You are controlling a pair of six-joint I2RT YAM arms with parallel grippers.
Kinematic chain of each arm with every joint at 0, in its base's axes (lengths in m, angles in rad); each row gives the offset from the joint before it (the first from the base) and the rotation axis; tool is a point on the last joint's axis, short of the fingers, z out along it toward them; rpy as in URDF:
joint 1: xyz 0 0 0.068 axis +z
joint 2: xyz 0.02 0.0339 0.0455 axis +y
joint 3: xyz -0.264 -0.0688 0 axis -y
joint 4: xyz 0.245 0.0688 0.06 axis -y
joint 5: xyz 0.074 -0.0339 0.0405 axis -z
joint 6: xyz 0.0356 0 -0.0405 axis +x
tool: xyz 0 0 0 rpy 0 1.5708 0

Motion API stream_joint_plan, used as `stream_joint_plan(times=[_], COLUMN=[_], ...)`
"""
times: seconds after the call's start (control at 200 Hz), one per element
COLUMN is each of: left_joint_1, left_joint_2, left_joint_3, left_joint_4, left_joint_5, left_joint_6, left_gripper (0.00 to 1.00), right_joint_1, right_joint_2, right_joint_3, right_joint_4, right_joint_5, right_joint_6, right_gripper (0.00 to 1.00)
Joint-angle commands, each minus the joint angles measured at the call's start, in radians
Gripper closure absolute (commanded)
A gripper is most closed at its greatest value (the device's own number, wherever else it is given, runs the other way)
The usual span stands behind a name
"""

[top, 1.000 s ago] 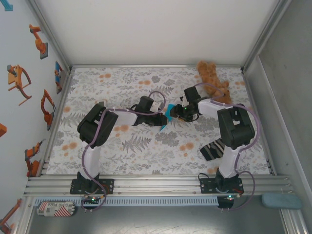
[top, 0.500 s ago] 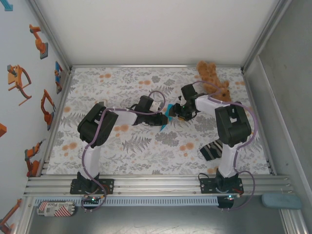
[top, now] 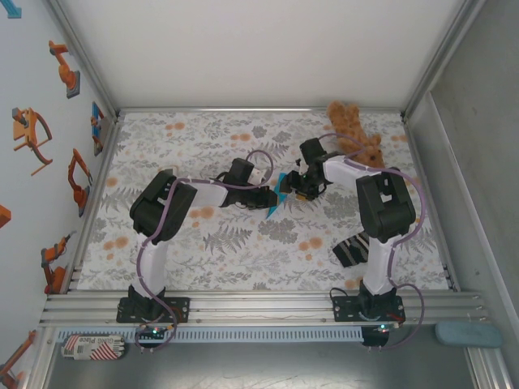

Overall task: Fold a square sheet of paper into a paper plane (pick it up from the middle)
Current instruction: Fold the wing for the fifth time at the center of the table.

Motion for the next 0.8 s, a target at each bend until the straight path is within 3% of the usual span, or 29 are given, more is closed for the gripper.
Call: stream_joint_plan(times=[0.0, 0.18, 0.376, 0.486, 0.646, 0.796], left_joint_1=[-0.010, 0.001, 0.007, 0.007, 0.007, 0.007], left_joint_2=[0.104, 0.111, 0.119, 0.123, 0.129, 0.134], left_joint_3=[-0.045, -0.074, -0.080, -0.077, -0.062, -0.043], left_joint_4=[-0.068, 0.005, 0.034, 0.017, -0.022, -0.051], left_joint_5=[-0.041, -0.002, 0.016, 0.013, 0.012, 0.011], left_joint_6=[-0.027, -0.084, -0.118, -0.122, -0.122, -0.121], left_gripper=[0.88, 0.89, 0.90, 0.90, 0.91, 0.91], right_joint_1=[0.004, -0.014, -0.014, -0.016, -0.027, -0.034], right_joint_2=[0.006, -0.087, -0.055, -0.113, -0.259, -0.281], right_joint_3=[-0.030, -0.094, -0.092, -0.118, -0.191, -0.261], right_joint_4=[0.035, 0.160, 0.129, 0.162, 0.298, 0.441], right_joint_5=[0.033, -0.072, -0.087, -0.061, -0.067, -0.191], right_joint_6=[-0.017, -0.028, -0.046, -0.038, -0.007, 0.049], right_gripper=[0.39, 0.39, 0.42, 0.46, 0.48, 0.55])
